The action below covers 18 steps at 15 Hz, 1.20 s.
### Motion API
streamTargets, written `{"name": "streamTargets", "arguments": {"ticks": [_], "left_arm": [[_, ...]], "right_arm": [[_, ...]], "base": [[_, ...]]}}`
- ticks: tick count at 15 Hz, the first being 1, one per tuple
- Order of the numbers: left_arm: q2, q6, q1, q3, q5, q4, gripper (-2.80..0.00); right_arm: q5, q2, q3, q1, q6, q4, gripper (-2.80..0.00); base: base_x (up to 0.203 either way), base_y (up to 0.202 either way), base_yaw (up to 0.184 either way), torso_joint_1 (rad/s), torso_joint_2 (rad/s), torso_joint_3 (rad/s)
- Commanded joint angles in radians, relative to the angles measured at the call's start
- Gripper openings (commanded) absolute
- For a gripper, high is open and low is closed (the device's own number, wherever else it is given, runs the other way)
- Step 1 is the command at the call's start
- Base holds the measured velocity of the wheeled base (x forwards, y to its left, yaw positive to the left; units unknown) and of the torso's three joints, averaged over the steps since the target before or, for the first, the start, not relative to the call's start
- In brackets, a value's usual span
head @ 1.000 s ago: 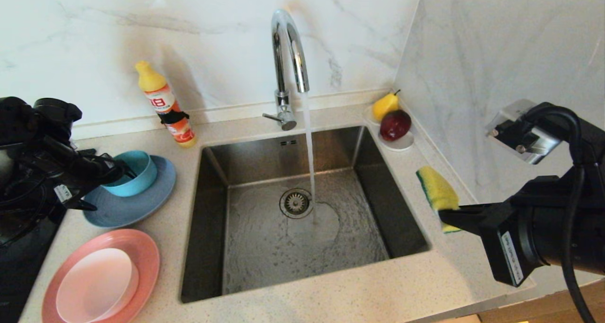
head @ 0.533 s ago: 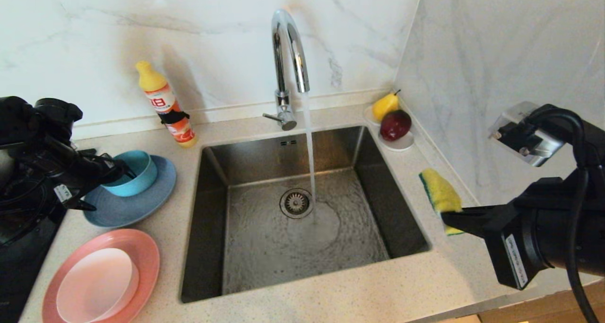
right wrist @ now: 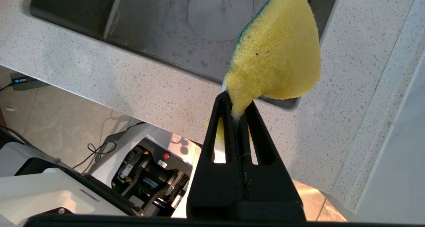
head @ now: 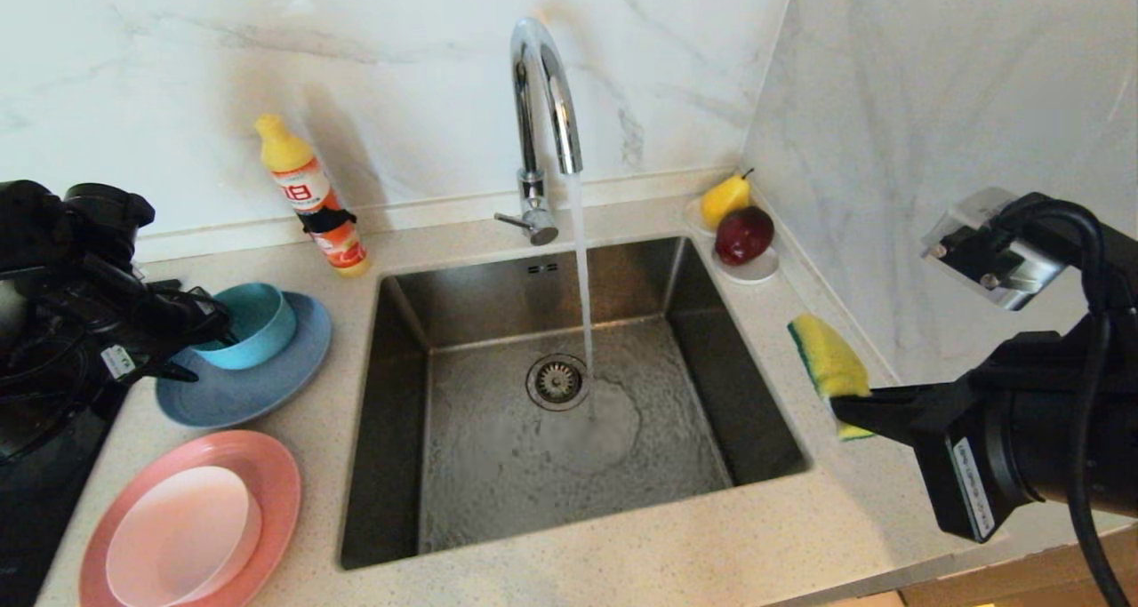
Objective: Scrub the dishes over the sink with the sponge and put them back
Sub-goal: Pick up a bowl and the sponge
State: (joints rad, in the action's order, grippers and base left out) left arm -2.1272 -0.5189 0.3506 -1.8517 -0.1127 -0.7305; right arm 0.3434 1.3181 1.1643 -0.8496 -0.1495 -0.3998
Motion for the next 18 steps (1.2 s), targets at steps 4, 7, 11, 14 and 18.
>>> {"name": "streamTargets", "arguments": {"ticks": [4,7,11,14,18], "left_arm": [[0.004,0.000,0.001,0.010,0.017,-0.003,-2.80],[0.003,0.007,0.004,0.009,0.041,-0.003,-2.80],[0.010,0.011,0.020,0.007,0.041,-0.004,-2.80],[0.042,0.017,0.035,-0.008,0.041,-0.025,-2.80],[0.138,0.012,0.037,-0.058,0.039,-0.062,-2.80]], "right_arm": [[0.002,-0.002,-0.003,0.004,-0.001,-0.002,-2.80],[0.000,-0.002,-0.005,0.006,-0.002,-0.004,-2.80],[0.002,0.000,-0.001,0.007,-0.002,-0.004,-2.80],[0.000,0.000,-0.003,0.007,-0.002,-0.004,-2.80],[-0.001,0.001,-0.001,0.009,-0.001,-0.002,-2.80]], "base": [[0.000,0.000,0.000,0.000,0.00,0.000],[0.000,0.000,0.000,0.000,0.00,0.000],[0.000,0.000,0.000,0.000,0.00,0.000],[0.000,0.000,0.000,0.000,0.00,0.000],[0.000,0.000,0.000,0.000,0.00,0.000]]}}
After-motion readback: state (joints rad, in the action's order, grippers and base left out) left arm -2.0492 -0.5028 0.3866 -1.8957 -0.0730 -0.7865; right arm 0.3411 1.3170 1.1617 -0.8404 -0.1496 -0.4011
